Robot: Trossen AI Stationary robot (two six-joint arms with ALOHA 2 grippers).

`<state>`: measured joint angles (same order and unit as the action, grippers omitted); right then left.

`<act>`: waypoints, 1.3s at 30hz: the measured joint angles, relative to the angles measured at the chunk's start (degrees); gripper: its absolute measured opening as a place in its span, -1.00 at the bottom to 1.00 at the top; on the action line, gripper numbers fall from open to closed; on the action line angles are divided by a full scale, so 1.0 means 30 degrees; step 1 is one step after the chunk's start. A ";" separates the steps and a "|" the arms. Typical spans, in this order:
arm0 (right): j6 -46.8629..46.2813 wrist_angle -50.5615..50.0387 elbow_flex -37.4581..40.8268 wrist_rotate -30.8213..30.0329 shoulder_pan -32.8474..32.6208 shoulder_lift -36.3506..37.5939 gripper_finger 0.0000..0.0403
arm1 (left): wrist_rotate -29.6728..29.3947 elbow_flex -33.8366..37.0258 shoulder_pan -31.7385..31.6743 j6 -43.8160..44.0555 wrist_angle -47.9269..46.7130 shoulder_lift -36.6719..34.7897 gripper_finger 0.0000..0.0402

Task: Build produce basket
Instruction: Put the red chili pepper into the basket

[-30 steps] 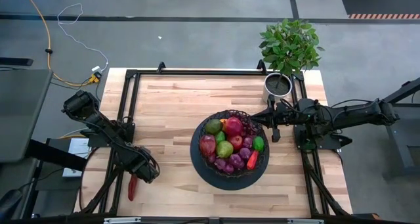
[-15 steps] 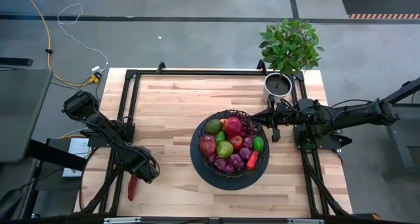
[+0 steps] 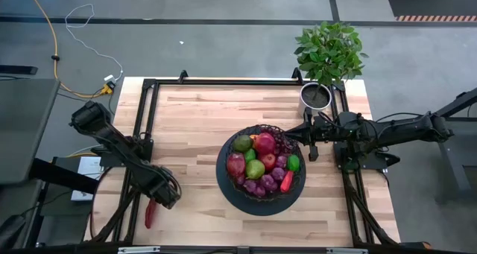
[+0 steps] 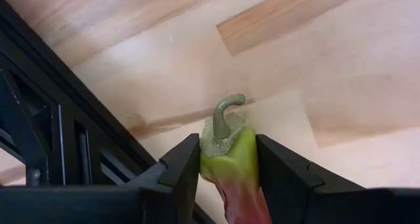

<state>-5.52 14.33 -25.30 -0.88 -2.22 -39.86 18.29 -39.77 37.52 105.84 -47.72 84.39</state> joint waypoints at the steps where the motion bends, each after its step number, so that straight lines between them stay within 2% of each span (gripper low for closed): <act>1: 0.0000 0.0007 0.0001 0.0006 0.0001 0.0000 -1.00 | -0.0031 0.0000 -0.0028 0.0000 -0.0003 -0.0190 -0.35; 4: 0.0000 0.0007 0.0001 0.0006 0.0002 0.0007 -1.00 | -0.0453 0.0000 -0.0272 -0.0439 0.0002 -0.1172 -0.35; 7: 0.0000 -0.0010 -0.0001 0.0006 -0.0002 0.0001 -1.00 | -0.2364 0.0000 -0.0707 -0.1052 0.0037 -0.2833 -0.35; 15: -0.0090 -0.0109 0.0002 -0.0154 -0.0006 0.0000 -1.00 | -1.1086 0.0000 -0.2825 -0.4178 0.2643 -0.9420 -0.35; 18: -0.0363 -0.0109 0.0002 -0.0361 0.0000 0.0006 -1.00 | -1.4329 0.0007 -0.3833 -0.7063 0.4603 -1.1653 -0.35; 22: -0.0516 0.0077 0.0002 -0.0402 -0.0006 0.0000 -1.00 | -1.7058 0.0000 -0.5481 -1.2451 0.8500 -1.3956 -0.35; 27: -0.0510 0.1195 0.0002 -0.0549 -0.0006 0.0000 -1.00 | -1.7360 -0.0007 -0.8055 -2.0314 1.4492 -1.5085 -0.35; 31: -0.0663 0.3197 0.0002 -0.0716 0.0002 0.0000 -1.00 | -1.5976 -0.0010 -0.9717 -2.4897 1.7990 -1.4983 -0.35; 34: -0.0663 0.4306 -0.0013 -0.0716 -0.0006 0.0015 -1.00 | -1.4951 -0.0790 -1.0624 -2.6253 1.7954 -1.4477 -0.35; 39: -0.0303 0.4263 -0.0534 -0.0726 -0.0006 0.0015 -1.00 | -1.4427 -0.2936 -1.1288 -2.8432 1.5474 -1.3159 -0.35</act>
<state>-6.43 27.12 -26.91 -3.06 -2.24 -39.81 -24.99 -48.58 3.65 20.55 -1.29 44.91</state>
